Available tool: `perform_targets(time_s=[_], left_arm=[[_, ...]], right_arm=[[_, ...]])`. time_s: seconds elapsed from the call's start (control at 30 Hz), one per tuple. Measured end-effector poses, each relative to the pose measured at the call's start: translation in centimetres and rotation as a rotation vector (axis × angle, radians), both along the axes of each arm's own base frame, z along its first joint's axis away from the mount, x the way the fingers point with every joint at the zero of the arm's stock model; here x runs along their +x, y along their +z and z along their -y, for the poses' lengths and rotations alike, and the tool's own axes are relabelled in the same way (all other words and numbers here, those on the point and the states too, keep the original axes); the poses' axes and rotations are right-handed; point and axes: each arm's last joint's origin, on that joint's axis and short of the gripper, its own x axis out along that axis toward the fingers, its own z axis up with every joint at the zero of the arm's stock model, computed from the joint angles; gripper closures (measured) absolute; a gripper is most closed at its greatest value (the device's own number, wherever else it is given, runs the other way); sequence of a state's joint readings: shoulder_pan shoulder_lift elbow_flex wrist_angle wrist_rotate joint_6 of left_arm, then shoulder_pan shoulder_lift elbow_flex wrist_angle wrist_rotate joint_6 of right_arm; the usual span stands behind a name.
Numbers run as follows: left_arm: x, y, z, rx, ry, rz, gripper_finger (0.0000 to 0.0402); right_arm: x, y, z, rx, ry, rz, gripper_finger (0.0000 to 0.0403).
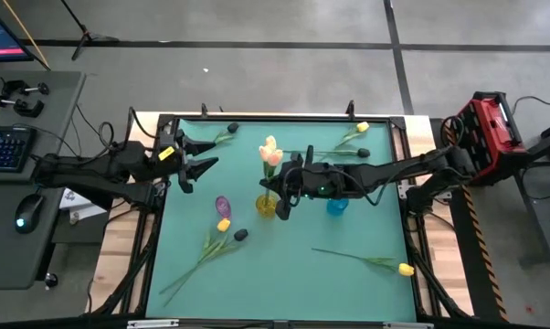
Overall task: Sort flowers into vase by color
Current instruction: Put the white flower into the yellow vase
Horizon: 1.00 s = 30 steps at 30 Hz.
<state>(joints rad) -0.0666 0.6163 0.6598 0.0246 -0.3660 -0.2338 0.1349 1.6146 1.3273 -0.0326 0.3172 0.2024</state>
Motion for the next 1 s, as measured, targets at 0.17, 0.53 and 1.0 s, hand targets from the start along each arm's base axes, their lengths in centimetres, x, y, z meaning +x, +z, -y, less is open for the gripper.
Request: perform_targets(time_s=[0.17,0.53,1.0], left_arm=[[0.0,0.0,0.0,0.001,0.000,-0.002,0.0165],[0.0,0.0,0.0,0.002,0.002,-0.003,0.0165],[0.0,-0.1,-0.1,0.009,0.023,-0.009,0.0165]], right_arm=[[0.3,0.0,1.2,-0.008,0.011,0.011,0.0403],[1.5,-1.9,1.1,-0.055,0.020,-0.045,0.0403],[1.7,-2.5,0.9,-0.077,-0.017,-0.068,0.0403]])
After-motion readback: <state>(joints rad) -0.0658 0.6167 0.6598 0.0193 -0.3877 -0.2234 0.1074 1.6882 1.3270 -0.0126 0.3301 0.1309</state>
